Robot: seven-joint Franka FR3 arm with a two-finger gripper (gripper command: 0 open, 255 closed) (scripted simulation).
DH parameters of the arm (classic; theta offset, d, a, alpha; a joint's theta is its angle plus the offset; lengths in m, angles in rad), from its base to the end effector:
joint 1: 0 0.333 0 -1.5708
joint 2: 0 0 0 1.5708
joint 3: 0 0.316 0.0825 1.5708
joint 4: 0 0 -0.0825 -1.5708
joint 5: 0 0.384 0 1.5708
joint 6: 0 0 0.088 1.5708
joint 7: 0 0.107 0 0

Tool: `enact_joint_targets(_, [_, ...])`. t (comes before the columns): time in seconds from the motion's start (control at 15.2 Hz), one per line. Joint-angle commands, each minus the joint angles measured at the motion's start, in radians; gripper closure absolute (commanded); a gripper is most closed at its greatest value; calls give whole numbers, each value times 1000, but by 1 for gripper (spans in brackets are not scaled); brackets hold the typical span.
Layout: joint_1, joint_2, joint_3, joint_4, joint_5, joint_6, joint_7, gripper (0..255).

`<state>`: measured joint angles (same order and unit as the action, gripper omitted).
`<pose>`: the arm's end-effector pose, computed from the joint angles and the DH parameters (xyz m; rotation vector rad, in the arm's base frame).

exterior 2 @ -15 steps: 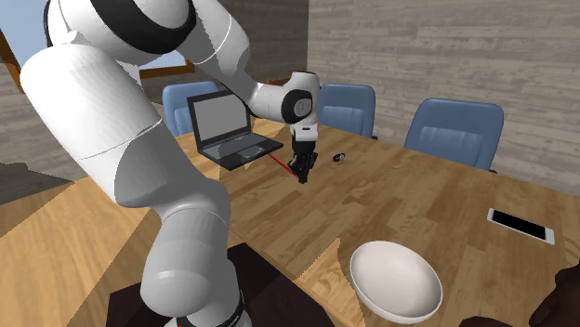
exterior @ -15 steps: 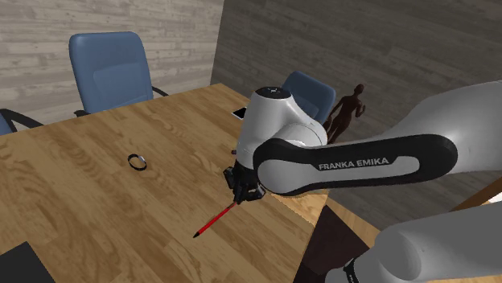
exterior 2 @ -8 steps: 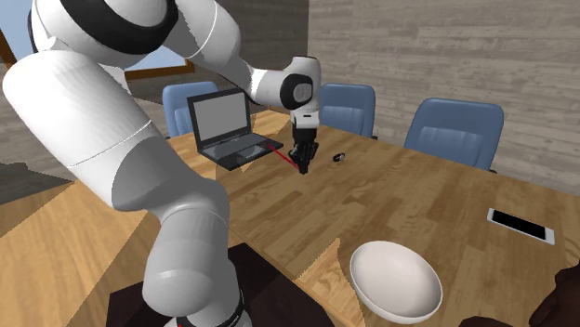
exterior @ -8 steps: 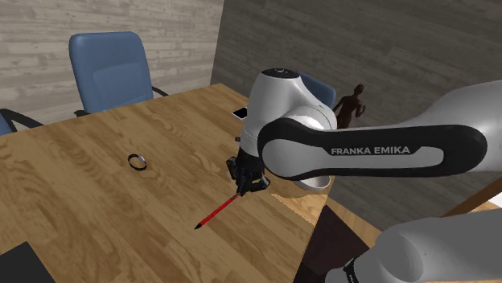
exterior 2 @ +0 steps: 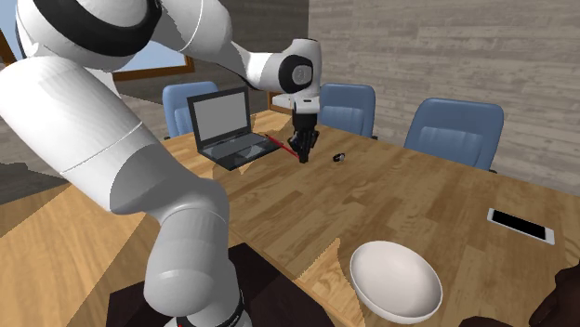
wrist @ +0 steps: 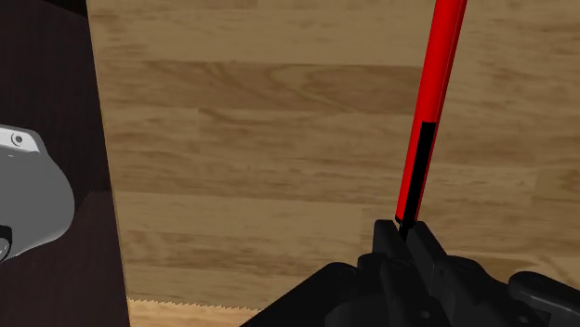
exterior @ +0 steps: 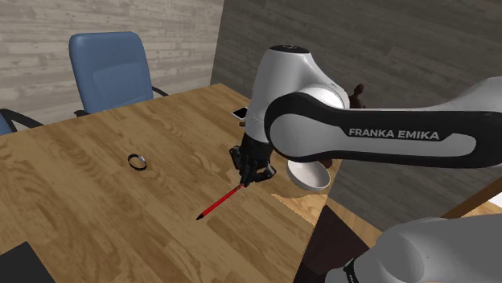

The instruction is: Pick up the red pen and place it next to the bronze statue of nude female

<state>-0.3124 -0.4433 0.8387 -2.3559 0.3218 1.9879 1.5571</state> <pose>0.3703 0.2524 0.4343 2.5275 -1.7820 0.0147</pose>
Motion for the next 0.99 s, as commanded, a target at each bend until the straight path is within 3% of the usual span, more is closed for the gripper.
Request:
enact_joint_targets(0.0, [3, -12, -13, 17, 1, -30, -5, 255])
enact_joint_targets(0.92, [6, -52, -79, 171, -17, -224, -12, 255])
